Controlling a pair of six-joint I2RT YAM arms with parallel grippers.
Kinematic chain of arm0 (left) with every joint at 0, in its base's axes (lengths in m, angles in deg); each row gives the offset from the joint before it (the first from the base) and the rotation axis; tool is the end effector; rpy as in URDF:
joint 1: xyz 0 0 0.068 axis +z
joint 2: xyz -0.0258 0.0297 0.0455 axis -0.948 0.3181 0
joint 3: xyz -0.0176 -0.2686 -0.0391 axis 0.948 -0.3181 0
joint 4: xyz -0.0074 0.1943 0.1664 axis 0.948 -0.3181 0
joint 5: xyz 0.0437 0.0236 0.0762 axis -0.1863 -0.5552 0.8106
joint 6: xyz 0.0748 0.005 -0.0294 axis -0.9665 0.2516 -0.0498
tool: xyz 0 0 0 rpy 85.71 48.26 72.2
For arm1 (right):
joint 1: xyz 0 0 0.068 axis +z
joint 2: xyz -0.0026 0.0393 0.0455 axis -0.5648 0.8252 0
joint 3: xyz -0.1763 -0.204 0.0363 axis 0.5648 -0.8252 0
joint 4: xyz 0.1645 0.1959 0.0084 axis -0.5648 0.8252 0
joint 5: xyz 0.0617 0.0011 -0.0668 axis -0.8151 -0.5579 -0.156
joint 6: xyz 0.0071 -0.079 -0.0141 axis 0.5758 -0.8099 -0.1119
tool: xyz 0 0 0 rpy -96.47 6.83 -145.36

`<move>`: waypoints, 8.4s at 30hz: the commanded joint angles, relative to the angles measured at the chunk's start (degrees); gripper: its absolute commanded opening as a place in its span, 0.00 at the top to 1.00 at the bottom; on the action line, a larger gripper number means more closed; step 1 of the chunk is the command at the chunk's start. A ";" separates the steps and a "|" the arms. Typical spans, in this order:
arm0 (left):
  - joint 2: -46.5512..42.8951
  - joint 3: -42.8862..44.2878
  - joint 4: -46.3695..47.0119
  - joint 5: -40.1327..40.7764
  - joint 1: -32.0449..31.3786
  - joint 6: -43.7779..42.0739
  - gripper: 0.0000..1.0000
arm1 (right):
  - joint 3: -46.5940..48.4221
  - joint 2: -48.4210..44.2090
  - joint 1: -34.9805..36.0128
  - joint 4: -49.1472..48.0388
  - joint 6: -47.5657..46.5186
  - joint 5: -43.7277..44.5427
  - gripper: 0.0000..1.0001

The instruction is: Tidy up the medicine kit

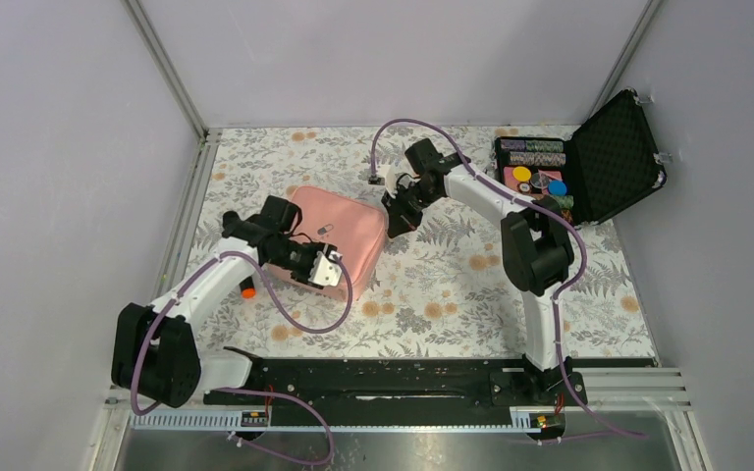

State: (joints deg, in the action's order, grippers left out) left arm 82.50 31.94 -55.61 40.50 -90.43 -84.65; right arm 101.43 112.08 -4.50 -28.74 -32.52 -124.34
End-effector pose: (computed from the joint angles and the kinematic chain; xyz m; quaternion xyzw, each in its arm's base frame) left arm 0.2043 -0.1219 0.2153 0.7820 0.4728 -0.2110 0.3470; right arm 0.3701 0.2652 0.1913 -0.5557 0.7267 0.3298 0.2333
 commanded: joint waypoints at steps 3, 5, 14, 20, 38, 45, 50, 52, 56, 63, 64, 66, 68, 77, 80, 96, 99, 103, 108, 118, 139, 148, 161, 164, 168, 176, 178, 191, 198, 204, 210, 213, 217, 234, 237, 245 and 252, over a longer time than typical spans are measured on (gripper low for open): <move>1.12 -7.84 15.14 2.09 -0.84 5.53 0.56 | 2.25 2.17 0.26 2.38 5.90 -6.16 1.00; 1.77 -10.05 20.84 2.25 -1.15 7.08 0.57 | 2.92 3.40 0.30 2.37 7.24 -8.67 1.00; 3.49 -14.18 32.61 7.68 -4.53 11.43 0.66 | -1.18 1.16 2.04 2.14 4.07 -9.64 1.00; 5.57 -16.58 48.45 11.28 -5.78 22.65 0.79 | -14.71 -9.07 8.90 -0.02 -4.12 -5.68 1.00; 8.30 -18.63 67.61 18.95 -5.96 36.13 1.00 | -30.18 -15.64 13.42 -29.89 26.58 -20.06 1.00; 6.96 -14.04 60.99 16.84 -3.38 37.19 0.63 | -28.68 -19.59 7.74 -19.06 20.68 -10.87 0.77; 9.45 -2.24 46.21 8.12 -0.75 34.55 0.46 | -29.86 -21.97 1.06 -23.34 23.15 -5.52 0.45; 10.58 3.56 37.83 3.17 -0.09 31.92 0.43 | -31.29 -22.14 -0.24 -27.40 25.70 -4.14 0.33; 11.93 14.60 16.29 -3.24 0.17 19.01 0.40 | -32.71 -20.01 -0.45 -29.99 26.18 -0.54 0.20; 11.08 11.39 5.66 -0.03 0.13 2.89 0.38 | -31.99 -17.54 -0.36 -33.63 23.74 2.82 0.20; 10.92 10.09 7.15 0.46 0.15 2.82 0.38 | -31.36 -17.03 -0.36 -33.70 23.70 3.33 0.21; 11.14 7.28 11.38 1.85 0.16 3.61 0.38 | -30.03 -15.60 -0.36 -34.06 24.26 3.93 0.23; 11.62 5.08 15.94 2.74 0.16 5.15 0.38 | -28.64 -14.10 -0.23 -34.63 25.14 3.35 0.26; 15.63 3.25 22.07 3.06 0.20 5.63 0.42 | -25.81 -10.46 3.13 -40.66 26.31 2.72 0.40; 16.52 3.25 22.45 3.58 0.22 4.34 0.50 | -25.85 -10.27 4.55 -43.46 25.23 4.06 0.65; 14.18 -7.06 48.45 8.06 -0.16 20.00 0.97 | -28.05 -19.65 4.93 -22.36 14.83 -3.00 1.00; 14.14 -7.84 55.06 9.17 -0.33 25.40 1.00 | -29.18 -20.30 5.32 -21.77 14.34 -3.66 1.00; 14.02 -8.33 60.39 10.85 -1.74 31.46 1.00 | -27.97 -18.52 6.35 -23.96 18.70 -4.91 1.00; 12.71 -12.14 70.24 14.94 -4.97 36.19 1.00 | -27.09 -15.38 7.98 -34.72 37.01 -7.81 1.00; 9.39 -15.93 70.14 19.70 -7.50 37.31 1.00 | -23.07 -14.04 6.79 -28.60 36.96 1.72 1.00; 8.29 -15.24 71.79 24.36 -13.27 45.80 1.00 | -15.40 -6.91 8.97 -34.48 68.02 13.18 1.00; 7.36 -3.74 59.62 15.60 -2.50 60.02 0.51 | -22.47 -15.21 -0.31 -21.29 46.67 21.26 1.00; 34.14 24.57 58.27 25.54 5.80 114.82 0.39 | -6.59 -5.30 -8.51 -3.23 23.34 30.09 1.00; 40.35 30.75 52.81 24.16 5.94 118.12 0.40 | -2.56 -2.76 -8.49 -1.37 22.56 30.48 1.00; 42.00 30.47 52.57 24.41 6.08 120.30 0.49 | -0.26 -0.91 -8.55 -1.31 21.55 31.71 1.00; 34.64 14.37 52.41 11.52 7.64 122.68 1.00 | 14.95 7.65 -8.44 3.03 21.95 30.18 1.00; 31.46 9.08 53.03 9.32 7.64 121.06 1.00 | 21.53 11.28 -8.25 5.08 20.21 30.06 1.00; 9.13 5.37 39.88 8.80 5.65 68.57 0.51 | 34.32 18.48 -3.74 1.85 6.13 30.19 1.00; 10.59 -1.82 42.29 13.13 -1.06 22.58 0.46 | 33.03 18.45 -3.61 0.49 5.63 27.56 1.00; 16.98 -1.48 60.51 20.82 -6.52 33.16 0.45 | 32.95 18.42 -3.47 0.36 6.64 26.26 1.00; 26.01 1.95 68.91 39.22 -13.52 39.07 0.45 | 31.63 17.94 -3.46 0.36 6.66 25.32 1.00; 30.83 7.71 62.32 46.16 -14.62 41.31 0.55 | 30.96 17.32 -3.39 0.35 6.78 24.93 1.00; 33.89 12.36 57.00 51.30 -14.94 43.46 0.70 | 29.64 16.15 -3.43 0.35 7.68 23.76 1.00; 35.51 10.51 62.87 56.52 -15.65 42.72 1.00 | 16.54 13.33 -2.75 -10.42 40.79 -17.67 1.00; 34.34 9.33 63.54 55.91 -15.65 43.39 1.00 | 16.47 14.41 -3.95 -15.04 46.33 -19.23 0.98; 23.31 5.76 65.26 54.12 -14.04 45.86 0.66 | 10.28 0.47 -8.03 -4.63 32.52 -8.30 0.26; 14.56 12.35 56.38 45.26 -5.82 61.07 0.02 | 4.94 -13.95 -11.06 -1.81 30.31 9.63 0.01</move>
State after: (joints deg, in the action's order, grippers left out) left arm 101.69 38.37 6.11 91.93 -101.69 -34.80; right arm 106.77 109.48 -13.90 -32.82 0.66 -126.30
